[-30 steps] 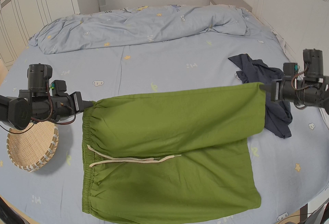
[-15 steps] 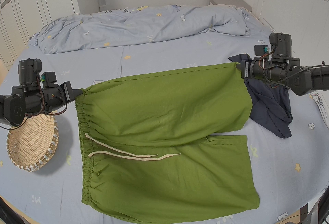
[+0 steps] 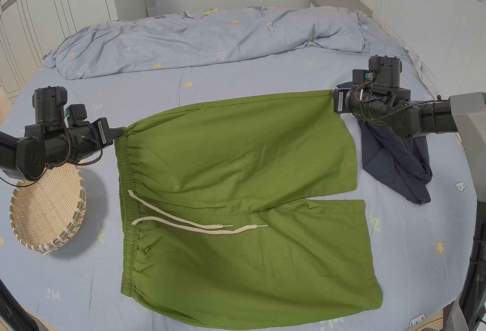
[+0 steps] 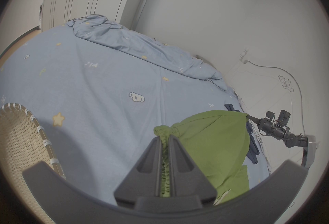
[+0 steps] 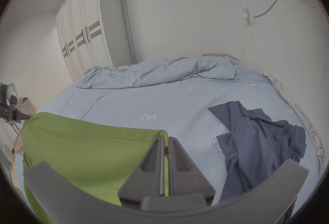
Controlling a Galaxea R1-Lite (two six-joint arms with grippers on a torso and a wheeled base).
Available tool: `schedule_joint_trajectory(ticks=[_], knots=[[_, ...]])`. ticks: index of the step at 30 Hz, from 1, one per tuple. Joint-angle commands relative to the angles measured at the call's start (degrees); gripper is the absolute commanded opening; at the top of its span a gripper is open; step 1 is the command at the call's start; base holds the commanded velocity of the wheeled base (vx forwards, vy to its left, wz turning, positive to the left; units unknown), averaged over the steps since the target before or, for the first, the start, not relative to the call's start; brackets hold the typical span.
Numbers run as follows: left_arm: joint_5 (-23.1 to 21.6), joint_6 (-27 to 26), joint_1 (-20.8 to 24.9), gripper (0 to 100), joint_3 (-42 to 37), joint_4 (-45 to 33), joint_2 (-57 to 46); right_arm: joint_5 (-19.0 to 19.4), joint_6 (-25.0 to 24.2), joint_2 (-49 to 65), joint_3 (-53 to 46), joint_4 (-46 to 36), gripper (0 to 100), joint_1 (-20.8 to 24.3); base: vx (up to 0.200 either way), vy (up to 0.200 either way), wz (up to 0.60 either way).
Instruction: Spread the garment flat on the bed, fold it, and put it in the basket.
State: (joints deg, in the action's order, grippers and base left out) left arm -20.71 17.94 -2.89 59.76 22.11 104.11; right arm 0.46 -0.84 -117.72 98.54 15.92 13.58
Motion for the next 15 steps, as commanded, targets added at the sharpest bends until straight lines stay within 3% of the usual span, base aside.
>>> schedule_joint_trajectory(ticks=[1, 15], knots=[[0.1, 0.0, -0.8, 0, 1.5, 0.0, 3.1, -0.2, 0.1, -5.0, 3.1, 0.2, 0, 0.0, 0.0, 0.0, 0.0], [0.0, 0.0, -1.4, 0, 8.1, 0.0, 11.2, -1.0, 0.1, -11.8, 12.2, -0.2, 0, 0.0, 0.0, 0.0, 0.0]])
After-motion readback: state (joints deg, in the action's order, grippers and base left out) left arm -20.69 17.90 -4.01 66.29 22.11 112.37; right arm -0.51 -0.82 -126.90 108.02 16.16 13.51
